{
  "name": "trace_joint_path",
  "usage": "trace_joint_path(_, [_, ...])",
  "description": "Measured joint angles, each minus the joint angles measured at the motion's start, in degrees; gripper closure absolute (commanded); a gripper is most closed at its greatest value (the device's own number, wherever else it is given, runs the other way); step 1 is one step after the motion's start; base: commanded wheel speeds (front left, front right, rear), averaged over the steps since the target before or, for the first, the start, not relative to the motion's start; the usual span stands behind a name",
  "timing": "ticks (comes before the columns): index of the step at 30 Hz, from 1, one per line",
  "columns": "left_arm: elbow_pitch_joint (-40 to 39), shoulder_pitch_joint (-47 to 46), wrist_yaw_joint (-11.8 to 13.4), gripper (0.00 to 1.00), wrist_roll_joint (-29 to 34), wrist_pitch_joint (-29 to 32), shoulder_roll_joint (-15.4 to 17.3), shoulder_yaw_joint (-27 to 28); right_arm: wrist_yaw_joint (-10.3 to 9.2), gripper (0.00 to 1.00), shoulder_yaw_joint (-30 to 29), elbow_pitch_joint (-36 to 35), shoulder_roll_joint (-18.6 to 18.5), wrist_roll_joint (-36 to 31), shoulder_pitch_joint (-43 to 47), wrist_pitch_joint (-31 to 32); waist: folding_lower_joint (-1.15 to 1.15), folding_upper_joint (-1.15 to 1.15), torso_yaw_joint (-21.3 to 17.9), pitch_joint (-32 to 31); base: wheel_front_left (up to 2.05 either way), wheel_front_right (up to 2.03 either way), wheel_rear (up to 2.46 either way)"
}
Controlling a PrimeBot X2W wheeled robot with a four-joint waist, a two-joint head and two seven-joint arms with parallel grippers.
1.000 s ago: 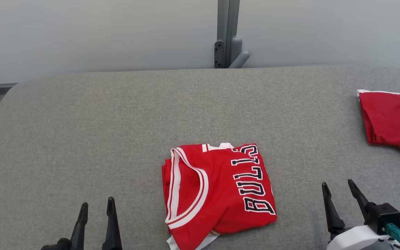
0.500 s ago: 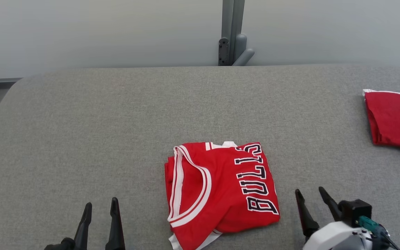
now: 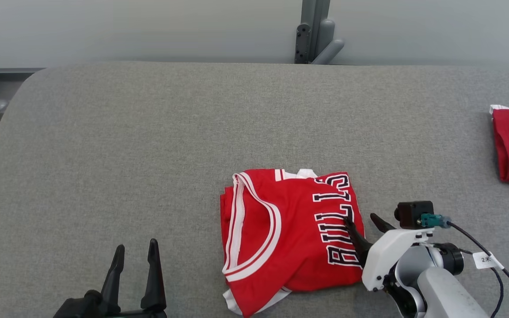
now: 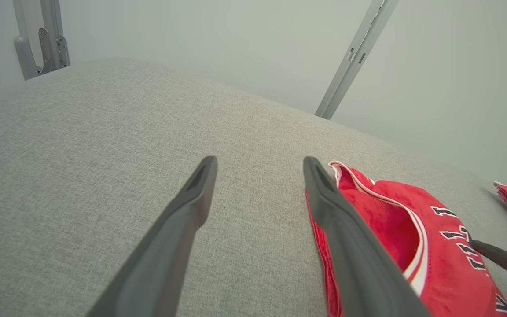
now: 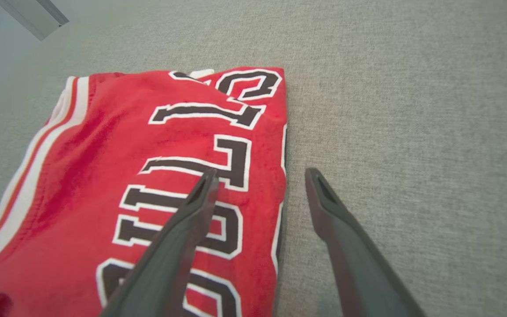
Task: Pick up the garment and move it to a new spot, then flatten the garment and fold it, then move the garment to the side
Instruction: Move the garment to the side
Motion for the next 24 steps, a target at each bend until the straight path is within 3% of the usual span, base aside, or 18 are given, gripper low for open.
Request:
trace_joint_path(10, [-0.4, -2.3, 0.1, 0.0, -0.2, 0.0, 0.0, -0.5, -0.03, 0.0, -2.5, 2.6, 0.9, 2.1, -2.7, 6.0, 0.0, 0.0, 1.6, 3.4, 0.0, 0.0, 0.0])
trace_joint_path(11, [-0.4, -2.4, 0.2, 0.0, -0.3, 0.0, 0.0, -0.5, -0.04, 0.24, -2.3, 2.5, 1.0, 3.0, -2.9, 6.0, 0.0, 0.0, 1.7, 3.8, 0.0, 0.0, 0.0])
trace_joint_path(12, [-0.4, -2.5, 0.3, 0.0, -0.4, 0.0, 0.0, -0.6, -0.05, 0.73, -2.2, 2.4, 1.1, 3.8, -3.2, 6.0, 0.0, 0.0, 1.7, 4.2, 0.0, 0.0, 0.0])
trace_joint_path(13, [-0.4, -2.7, 0.3, 0.0, -0.4, 0.0, 0.0, -0.6, -0.05, 1.0, -1.9, 2.3, 1.2, 4.4, -3.4, 5.8, 0.0, 0.0, 1.7, 4.5, 0.0, 0.0, 0.0])
trace_joint_path(19, [-0.4, -3.0, 0.3, 0.0, -0.2, 0.0, 0.0, 0.0, 0.0, 1.0, -1.0, 2.0, 1.4, 6.7, -4.2, 3.7, 0.0, 0.0, -0.3, 5.2, 0.0, 0.0, 0.0])
trace_joint_path(24, [-0.4, -3.4, -0.1, 0.0, 0.2, 0.0, 0.0, 0.3, 0.01, 1.0, -3.1, 2.1, -0.8, 7.2, -4.9, 1.0, 0.0, 0.0, -3.7, 5.4, 0.0, 0.0, 0.0])
